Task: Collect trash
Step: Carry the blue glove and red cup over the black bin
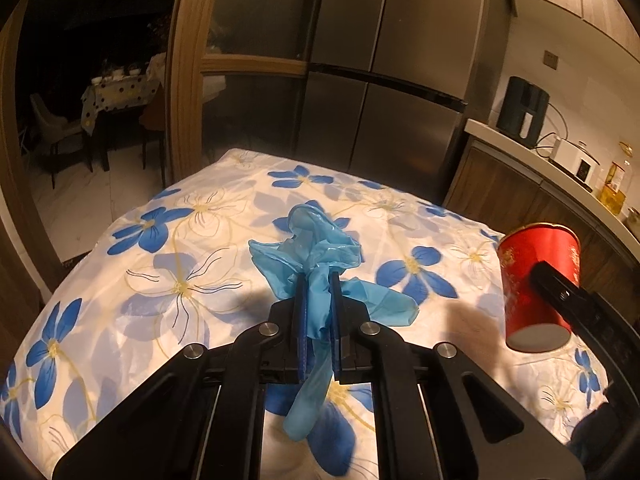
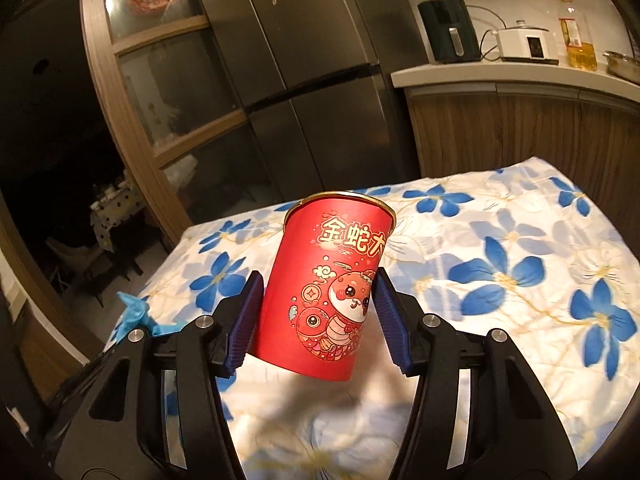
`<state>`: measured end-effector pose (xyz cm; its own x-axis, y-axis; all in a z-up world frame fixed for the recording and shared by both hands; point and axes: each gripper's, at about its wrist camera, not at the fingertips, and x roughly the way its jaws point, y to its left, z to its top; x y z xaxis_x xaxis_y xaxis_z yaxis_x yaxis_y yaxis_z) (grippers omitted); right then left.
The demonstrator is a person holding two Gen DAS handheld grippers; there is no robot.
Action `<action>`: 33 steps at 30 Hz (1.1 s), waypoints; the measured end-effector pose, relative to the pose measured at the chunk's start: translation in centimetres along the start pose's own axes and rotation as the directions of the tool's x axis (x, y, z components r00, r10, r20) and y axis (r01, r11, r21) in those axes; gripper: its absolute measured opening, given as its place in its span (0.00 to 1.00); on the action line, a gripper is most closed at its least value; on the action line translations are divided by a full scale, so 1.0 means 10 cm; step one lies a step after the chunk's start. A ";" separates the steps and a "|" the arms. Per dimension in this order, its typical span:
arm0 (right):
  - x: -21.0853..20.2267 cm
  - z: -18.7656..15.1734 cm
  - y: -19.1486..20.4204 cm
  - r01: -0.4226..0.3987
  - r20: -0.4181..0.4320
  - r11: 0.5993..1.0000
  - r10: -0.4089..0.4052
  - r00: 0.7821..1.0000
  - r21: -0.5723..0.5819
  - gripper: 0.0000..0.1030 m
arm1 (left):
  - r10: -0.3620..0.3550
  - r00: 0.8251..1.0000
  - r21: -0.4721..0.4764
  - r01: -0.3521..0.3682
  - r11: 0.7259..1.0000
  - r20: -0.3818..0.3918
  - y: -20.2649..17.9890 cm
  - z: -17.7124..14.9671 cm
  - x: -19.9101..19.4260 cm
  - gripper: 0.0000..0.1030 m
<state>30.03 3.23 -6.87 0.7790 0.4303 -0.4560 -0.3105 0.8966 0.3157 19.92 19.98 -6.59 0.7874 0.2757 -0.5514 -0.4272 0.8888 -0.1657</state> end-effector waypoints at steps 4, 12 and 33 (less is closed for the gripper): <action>-0.26 0.03 -0.12 -0.007 0.032 1.000 0.007 0.999 0.011 0.54 | -0.025 0.999 0.034 0.024 0.999 0.022 -0.19 0.01 -0.14 0.08; -0.86 0.14 -0.56 0.027 0.121 0.999 -0.031 0.992 0.041 0.54 | -0.115 0.991 0.121 0.107 0.987 0.064 -0.84 0.00 -0.45 0.08; -2.58 0.24 -2.46 0.356 0.323 0.904 -0.418 0.849 0.235 0.54 | -0.501 0.865 0.391 0.457 0.799 0.013 -3.28 -0.46 -1.19 0.08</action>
<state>18.90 -30.16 -0.88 0.9670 -0.0435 -0.2509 0.1250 0.9396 0.3188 22.47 -14.11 1.66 0.9012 -0.2020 -0.3834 0.1922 0.9793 -0.0642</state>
